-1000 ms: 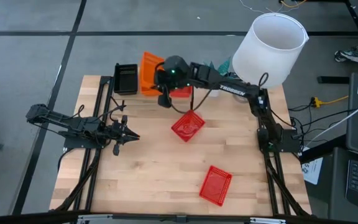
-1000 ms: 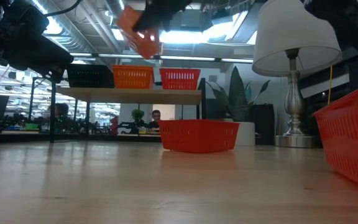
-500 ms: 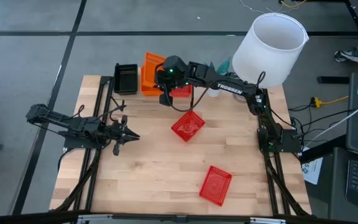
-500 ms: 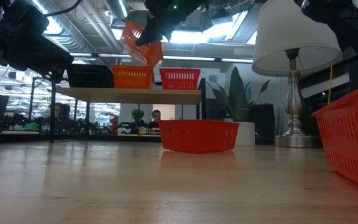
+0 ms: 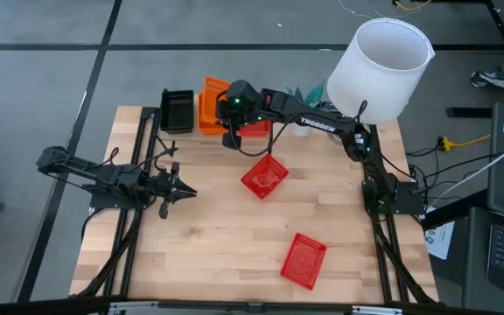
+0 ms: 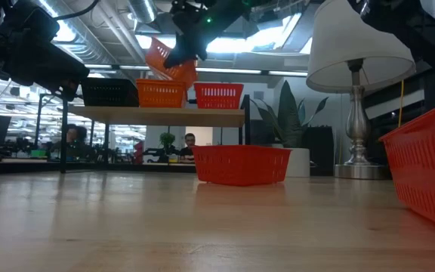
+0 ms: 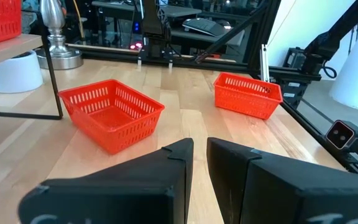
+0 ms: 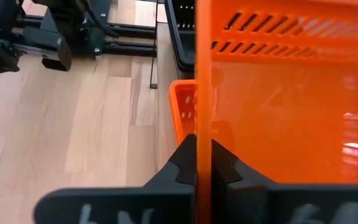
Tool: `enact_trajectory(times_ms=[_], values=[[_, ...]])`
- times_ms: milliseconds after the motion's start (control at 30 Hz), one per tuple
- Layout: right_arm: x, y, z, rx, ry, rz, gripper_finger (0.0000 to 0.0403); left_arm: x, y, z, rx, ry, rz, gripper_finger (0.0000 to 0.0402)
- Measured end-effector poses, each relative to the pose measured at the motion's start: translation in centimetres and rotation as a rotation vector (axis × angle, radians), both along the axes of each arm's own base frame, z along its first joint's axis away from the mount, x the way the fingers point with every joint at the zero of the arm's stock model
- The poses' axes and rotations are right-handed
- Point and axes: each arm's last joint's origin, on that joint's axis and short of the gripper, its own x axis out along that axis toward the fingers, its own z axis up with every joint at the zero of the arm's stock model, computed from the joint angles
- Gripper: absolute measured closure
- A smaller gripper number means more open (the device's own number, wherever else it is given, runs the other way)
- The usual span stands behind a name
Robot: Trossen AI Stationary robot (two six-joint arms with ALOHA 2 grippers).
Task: Stack baskets on shelf by color
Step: Stack the orange bin on top of the other stacked orange bins on the shelf
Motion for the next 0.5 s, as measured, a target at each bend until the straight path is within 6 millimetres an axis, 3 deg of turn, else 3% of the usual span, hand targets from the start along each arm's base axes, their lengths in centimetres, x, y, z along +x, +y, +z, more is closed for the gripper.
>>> enact_trajectory(times_ms=[500], values=[[-0.15, -0.06, -0.17, -0.015, 0.027, -0.029, 0.0334, 0.00, 0.00, 0.00, -0.001, 0.000, 0.000, 0.0363]])
